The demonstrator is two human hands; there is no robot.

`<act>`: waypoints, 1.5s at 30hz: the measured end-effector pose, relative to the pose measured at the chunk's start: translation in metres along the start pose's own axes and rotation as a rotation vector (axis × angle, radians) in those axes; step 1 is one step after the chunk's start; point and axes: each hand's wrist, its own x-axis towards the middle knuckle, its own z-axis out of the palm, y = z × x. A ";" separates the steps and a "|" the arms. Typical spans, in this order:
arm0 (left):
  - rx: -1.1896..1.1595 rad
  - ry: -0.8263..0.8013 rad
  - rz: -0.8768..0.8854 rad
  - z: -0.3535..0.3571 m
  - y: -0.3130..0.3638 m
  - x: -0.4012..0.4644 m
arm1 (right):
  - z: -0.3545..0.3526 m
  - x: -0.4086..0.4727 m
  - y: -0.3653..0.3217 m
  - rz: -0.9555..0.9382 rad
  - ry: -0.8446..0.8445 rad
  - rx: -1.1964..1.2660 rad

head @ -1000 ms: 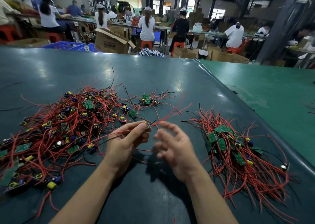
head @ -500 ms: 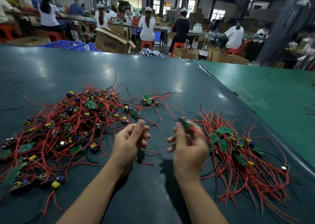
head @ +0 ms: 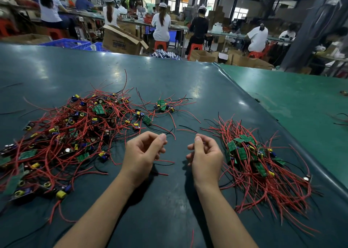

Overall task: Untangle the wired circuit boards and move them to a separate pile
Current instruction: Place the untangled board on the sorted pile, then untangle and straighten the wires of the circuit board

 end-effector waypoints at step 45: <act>0.920 0.254 0.125 -0.079 0.077 0.017 | 0.001 -0.005 -0.003 -0.081 -0.151 -0.170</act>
